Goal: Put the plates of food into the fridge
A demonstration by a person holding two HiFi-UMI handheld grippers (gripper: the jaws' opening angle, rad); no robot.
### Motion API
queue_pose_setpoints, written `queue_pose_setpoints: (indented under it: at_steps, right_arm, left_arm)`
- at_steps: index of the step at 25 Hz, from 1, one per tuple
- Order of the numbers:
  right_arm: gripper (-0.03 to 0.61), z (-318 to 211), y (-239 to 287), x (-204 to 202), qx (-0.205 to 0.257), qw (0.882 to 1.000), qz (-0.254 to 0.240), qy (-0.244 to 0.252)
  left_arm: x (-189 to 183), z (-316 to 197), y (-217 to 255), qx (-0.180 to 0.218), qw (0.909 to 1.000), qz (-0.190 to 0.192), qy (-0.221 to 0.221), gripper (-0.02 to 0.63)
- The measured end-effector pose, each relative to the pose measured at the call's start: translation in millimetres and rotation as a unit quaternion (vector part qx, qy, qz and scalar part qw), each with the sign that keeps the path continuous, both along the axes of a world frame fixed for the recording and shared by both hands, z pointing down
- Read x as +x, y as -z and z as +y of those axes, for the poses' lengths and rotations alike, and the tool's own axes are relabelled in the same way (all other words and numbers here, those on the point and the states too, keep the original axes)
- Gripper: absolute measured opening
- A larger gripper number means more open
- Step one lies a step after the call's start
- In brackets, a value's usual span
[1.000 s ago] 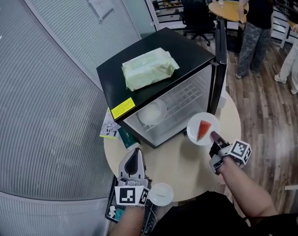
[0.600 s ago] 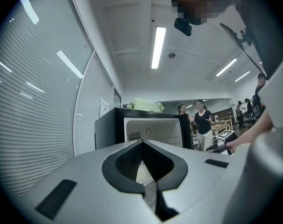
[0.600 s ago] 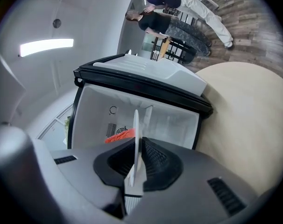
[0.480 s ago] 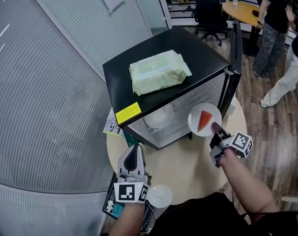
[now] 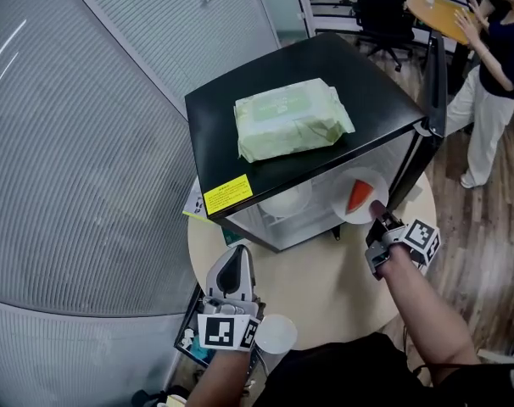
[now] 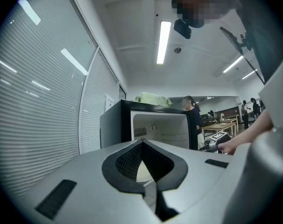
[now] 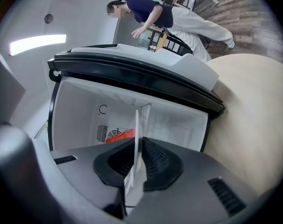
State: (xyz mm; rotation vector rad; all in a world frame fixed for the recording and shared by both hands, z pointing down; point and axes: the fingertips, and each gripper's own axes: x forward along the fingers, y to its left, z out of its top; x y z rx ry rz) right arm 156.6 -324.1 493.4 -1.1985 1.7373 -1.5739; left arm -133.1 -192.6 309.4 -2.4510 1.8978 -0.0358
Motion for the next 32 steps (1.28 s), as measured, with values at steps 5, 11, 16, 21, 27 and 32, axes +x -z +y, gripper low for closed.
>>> queue_pose_setpoints:
  at_steps: [5,11,16,21,27,32]
  right_arm:
    - [0.026,-15,-3,-6,-0.001,1.0,0.005,0.007]
    - [0.026,-33,-3,-15,-0.011,1.0,0.003,0.005]
    - [0.026,-45,-9,-19,-0.023,1.0,0.012,-0.003]
    - [0.026,-53,-11,-19,-0.027,0.999,0.015,-0.016]
    - [0.025,-60,-12,-21,-0.039,0.998,0.01,-0.042]
    - [0.027,-62,-7,-23,-0.014,0.999,0.031,-0.042]
  left_arm:
    - [5,1,-9,-0.014,0.9999,0.005,0.002,0.003]
    - [-1,0,-12,-0.019,0.9997,0.005,0.015,0.003]
    - [-9,0,-18,-0.024,0.9993,0.007,0.027,0.003]
    - [-16,1,-24,-0.029,0.9988,0.01,0.037,0.003]
    - [-22,6,-24,-0.029,0.9987,0.01,0.041,0.003]
    - [-28,13,-22,-0.031,0.9984,0.007,0.047,0.003]
